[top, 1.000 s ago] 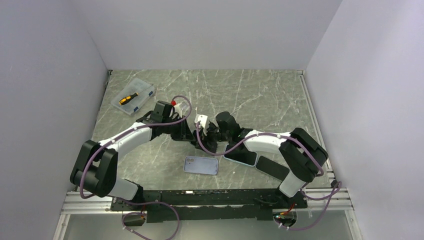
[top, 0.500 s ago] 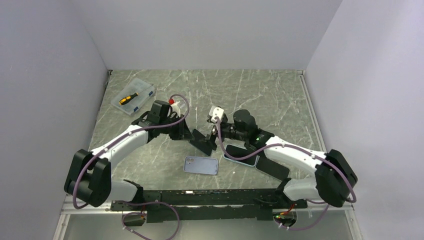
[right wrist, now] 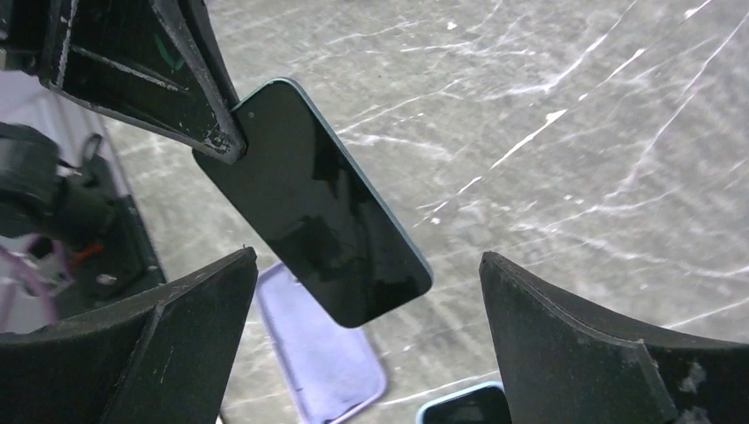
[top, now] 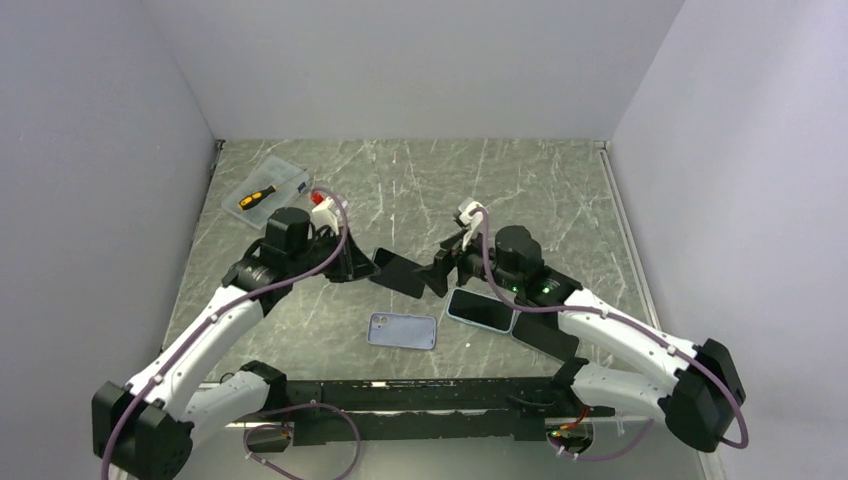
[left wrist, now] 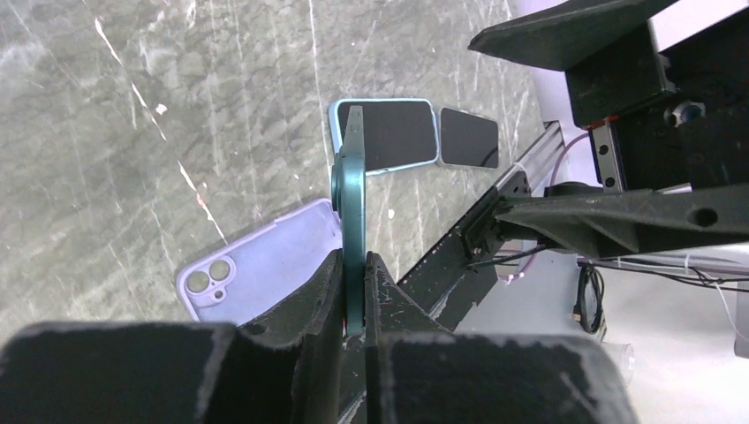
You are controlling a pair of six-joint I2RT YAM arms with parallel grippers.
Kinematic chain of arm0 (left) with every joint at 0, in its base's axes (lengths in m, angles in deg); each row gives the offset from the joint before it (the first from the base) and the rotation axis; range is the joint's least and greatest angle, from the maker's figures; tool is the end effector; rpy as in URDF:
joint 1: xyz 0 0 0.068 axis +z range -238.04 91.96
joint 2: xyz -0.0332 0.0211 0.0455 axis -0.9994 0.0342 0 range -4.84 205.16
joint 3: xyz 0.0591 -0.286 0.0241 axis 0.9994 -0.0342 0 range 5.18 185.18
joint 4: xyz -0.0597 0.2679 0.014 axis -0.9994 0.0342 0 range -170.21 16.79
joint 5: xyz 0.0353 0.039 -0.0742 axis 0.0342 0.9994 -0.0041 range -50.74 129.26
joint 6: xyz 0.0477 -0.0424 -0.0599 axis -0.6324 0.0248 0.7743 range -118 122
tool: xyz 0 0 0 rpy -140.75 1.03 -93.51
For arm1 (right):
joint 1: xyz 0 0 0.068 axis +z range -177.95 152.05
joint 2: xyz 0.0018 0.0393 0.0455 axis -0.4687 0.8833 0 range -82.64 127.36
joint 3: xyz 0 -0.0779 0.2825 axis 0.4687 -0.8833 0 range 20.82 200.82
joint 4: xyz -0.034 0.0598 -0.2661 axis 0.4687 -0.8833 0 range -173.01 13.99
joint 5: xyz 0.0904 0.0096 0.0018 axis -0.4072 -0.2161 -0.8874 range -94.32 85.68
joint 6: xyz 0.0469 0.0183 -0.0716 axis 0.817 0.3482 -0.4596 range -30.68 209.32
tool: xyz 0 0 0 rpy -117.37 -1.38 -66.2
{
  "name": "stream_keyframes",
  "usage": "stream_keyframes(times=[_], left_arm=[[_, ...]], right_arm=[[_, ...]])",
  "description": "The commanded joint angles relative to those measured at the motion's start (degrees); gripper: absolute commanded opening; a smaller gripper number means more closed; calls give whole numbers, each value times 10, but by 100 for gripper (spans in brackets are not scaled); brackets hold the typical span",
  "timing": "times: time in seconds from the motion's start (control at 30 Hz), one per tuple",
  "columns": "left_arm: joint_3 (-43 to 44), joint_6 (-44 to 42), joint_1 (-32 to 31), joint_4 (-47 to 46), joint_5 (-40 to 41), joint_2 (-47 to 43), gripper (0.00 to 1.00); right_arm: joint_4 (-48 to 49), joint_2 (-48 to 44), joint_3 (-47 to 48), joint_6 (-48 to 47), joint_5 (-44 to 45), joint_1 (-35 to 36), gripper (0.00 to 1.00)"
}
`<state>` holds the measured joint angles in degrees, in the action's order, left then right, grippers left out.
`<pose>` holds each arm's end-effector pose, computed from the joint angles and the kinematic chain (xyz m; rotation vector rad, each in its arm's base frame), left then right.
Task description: Put the phone into the phone case
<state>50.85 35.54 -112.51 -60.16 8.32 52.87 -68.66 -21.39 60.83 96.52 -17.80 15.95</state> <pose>0.2137 -0.1412 0.2842 0.1651 2.2645 -1.1453 0.1975 0.2151 0.2893 -0.7572 1.7305 0.8357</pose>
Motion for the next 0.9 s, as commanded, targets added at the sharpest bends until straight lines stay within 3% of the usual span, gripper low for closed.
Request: stream_keyframes(times=[0.0,0.17,0.4,0.67,0.87], left_arm=[[-19,42,-2,-17,-11,-64,0],[-51,84,-2,-44,-24,-126,0],[-110,154,-3,-103,-38,-203,0],[-162,249,-3,-195,-91,-247,0],[-204,309,-3,-274,-116,-272,0]], right_arm=[[-9,-54,-30,134,11,-3,100],[-9,-105,-68,218,-1,-6,100],[82,-218,-189,348,2,-8,99],[221,-262,-283,472,-44,-7,88],[337,-272,-343,546,-53,-8,75]])
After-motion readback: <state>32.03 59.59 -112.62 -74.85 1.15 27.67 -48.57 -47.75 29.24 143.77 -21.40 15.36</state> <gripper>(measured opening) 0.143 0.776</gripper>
